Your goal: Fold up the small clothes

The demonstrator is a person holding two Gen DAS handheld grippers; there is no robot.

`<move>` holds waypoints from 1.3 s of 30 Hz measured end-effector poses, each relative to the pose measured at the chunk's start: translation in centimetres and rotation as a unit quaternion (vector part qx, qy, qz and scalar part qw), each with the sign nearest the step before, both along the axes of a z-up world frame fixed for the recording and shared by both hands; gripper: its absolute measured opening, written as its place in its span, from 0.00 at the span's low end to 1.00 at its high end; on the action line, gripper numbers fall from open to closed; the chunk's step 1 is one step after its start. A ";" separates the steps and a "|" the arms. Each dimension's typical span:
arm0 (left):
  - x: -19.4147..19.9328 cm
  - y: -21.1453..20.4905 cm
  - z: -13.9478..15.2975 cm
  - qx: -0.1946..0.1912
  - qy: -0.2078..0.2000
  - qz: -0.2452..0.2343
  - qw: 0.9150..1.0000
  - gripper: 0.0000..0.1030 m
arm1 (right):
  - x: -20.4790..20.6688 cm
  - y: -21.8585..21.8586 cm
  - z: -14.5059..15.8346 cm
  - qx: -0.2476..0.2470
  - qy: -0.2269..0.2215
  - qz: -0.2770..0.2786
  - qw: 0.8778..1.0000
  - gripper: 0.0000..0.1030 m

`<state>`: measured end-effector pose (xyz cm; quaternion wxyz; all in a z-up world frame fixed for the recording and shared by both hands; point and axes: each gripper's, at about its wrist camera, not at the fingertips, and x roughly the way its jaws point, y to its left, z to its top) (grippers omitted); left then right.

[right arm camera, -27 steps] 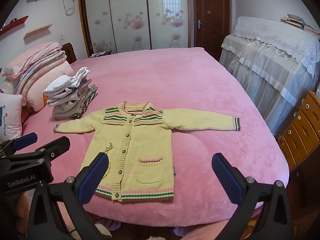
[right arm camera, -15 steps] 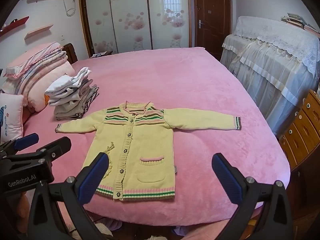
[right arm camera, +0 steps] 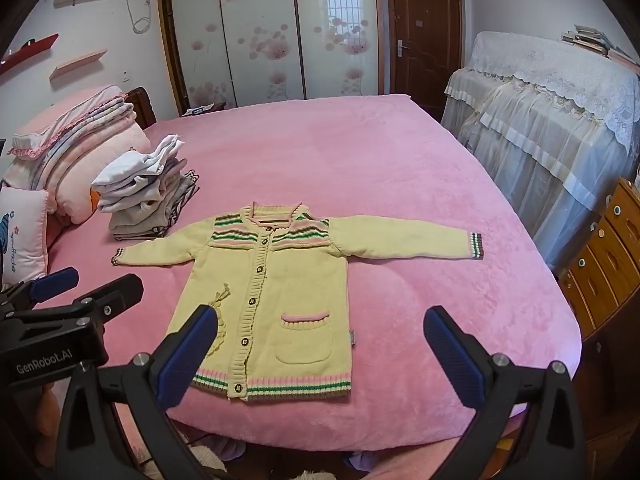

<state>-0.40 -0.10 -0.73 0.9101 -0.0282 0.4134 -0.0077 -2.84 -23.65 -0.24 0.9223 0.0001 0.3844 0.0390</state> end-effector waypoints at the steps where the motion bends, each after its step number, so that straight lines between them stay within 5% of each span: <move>1: 0.0 0.0 0.0 0.000 0.000 0.000 1.000 0.99 | 0.0 0.0 0.0 0.000 0.000 0.000 1.000 1.00; 24: 0.4 0.5 0.6 0.001 -0.012 0.005 1.000 0.99 | 1.0 0.5 -0.1 -0.009 0.001 -0.001 1.000 1.00; 39: 4.9 3.4 1.6 0.001 -0.034 0.049 0.998 0.99 | 4.3 -0.6 1.7 -0.035 -0.043 -0.017 0.998 1.00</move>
